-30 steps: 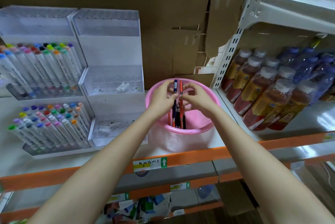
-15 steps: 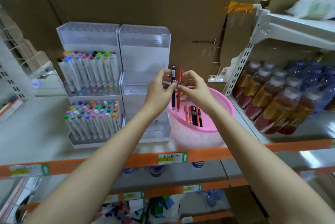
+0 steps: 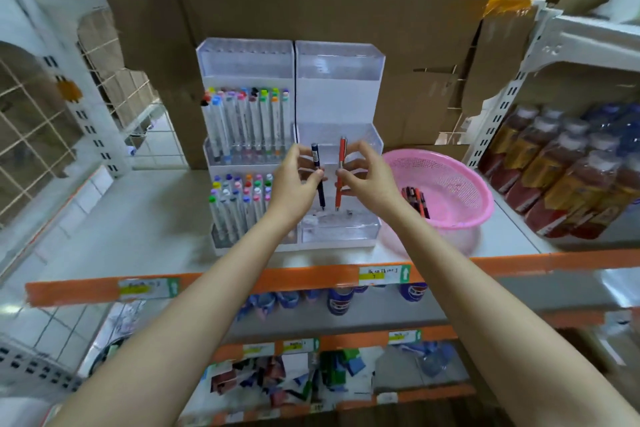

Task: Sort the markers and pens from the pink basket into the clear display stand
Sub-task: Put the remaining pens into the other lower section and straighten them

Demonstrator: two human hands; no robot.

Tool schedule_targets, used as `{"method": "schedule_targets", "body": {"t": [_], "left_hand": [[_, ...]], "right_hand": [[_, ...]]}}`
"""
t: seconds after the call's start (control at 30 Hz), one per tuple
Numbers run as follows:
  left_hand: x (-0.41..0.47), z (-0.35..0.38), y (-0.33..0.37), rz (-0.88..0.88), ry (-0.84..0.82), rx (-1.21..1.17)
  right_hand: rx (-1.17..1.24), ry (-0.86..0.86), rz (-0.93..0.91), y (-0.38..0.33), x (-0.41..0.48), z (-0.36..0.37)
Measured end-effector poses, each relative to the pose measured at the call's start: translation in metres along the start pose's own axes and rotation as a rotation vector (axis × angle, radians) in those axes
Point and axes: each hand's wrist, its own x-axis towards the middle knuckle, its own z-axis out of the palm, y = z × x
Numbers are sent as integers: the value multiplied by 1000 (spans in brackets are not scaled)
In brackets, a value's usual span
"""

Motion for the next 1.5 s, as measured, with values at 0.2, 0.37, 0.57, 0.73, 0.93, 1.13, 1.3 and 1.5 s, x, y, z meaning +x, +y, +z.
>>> {"method": "schedule_targets", "body": {"t": [0.2,0.37,0.57,0.73,0.93,1.13,1.3,1.5], "left_hand": [[-8,-11,-6,22,-40,132],[-9,-13,-13,54,-51,247],[-12,-11,-9,113,-57,295],[-15,-9,-11,146,-22,319],[-18,-8,-17,146,-63,341],[-20,-9,-21,170,-93,395],[-15,-16,-21,180,-127,437],[-13,-17,-21,177,-159,516]], "right_hand": [[-59,46,-23,4,-12,21],[-123,41,-27,11,-14,31],[-101,17,-41,13,-11,40],[-116,7,-68,14,-12,41],[-122,-1,-100,15,-13,41],[-125,-12,-104,19,-14,40],[-139,-35,-110,23,-16,40],[-165,-57,-95,26,-20,39]]}}
